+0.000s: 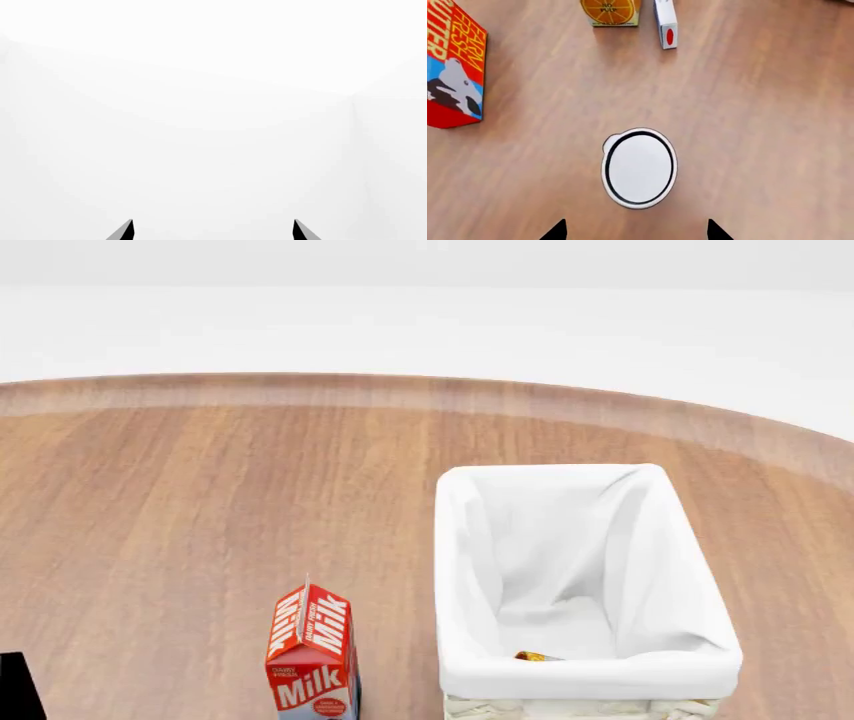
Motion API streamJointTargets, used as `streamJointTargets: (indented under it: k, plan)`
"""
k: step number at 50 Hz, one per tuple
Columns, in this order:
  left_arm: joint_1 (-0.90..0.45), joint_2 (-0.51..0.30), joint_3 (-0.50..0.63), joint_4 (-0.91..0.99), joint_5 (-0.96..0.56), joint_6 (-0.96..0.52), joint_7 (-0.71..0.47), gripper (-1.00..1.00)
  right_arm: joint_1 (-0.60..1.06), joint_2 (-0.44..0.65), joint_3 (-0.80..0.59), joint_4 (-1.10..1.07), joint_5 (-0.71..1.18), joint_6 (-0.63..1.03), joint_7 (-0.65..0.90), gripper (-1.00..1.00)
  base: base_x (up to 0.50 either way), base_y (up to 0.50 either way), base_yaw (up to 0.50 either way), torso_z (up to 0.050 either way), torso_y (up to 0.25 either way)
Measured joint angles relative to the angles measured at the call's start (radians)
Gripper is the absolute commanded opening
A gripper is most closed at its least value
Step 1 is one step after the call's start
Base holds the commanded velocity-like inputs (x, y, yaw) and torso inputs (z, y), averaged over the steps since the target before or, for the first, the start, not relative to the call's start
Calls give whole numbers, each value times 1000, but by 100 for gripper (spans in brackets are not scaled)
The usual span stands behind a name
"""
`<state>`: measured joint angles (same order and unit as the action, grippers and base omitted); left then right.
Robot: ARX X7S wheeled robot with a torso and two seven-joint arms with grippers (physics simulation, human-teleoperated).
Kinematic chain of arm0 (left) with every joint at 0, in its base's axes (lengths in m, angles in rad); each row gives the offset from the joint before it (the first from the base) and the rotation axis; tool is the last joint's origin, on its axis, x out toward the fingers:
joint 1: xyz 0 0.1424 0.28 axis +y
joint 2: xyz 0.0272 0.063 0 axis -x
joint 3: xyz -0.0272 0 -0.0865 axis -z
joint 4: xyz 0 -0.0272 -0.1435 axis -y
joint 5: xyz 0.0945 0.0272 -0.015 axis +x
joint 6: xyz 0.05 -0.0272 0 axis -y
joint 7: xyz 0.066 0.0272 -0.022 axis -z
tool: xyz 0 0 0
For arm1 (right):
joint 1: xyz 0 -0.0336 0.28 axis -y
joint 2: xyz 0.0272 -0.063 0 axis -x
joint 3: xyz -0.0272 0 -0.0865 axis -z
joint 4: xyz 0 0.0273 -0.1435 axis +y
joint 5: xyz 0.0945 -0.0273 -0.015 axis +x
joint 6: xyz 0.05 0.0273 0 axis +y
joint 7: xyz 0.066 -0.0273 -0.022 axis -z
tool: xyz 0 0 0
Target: Pick up the alphabet soup and the tomato sauce, and put them in the basket.
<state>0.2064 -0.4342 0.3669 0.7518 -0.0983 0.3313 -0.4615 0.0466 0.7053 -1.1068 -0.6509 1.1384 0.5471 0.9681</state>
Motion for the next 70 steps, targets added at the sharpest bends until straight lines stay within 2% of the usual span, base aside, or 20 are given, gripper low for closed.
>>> streamJointTargets:
  k: [36, 70]
  plan:
    - [1, -8, 2, -21, -7, 21, -7, 100, 83, -65, -4, 111, -9, 33, -62, 100, 0, 0, 0, 0, 0]
    - [-2, -14, 9, -24, -8, 20, -14, 100, 82, -118, -15, 264, -65, -27, -190, 100, 0, 0, 0, 0, 0]
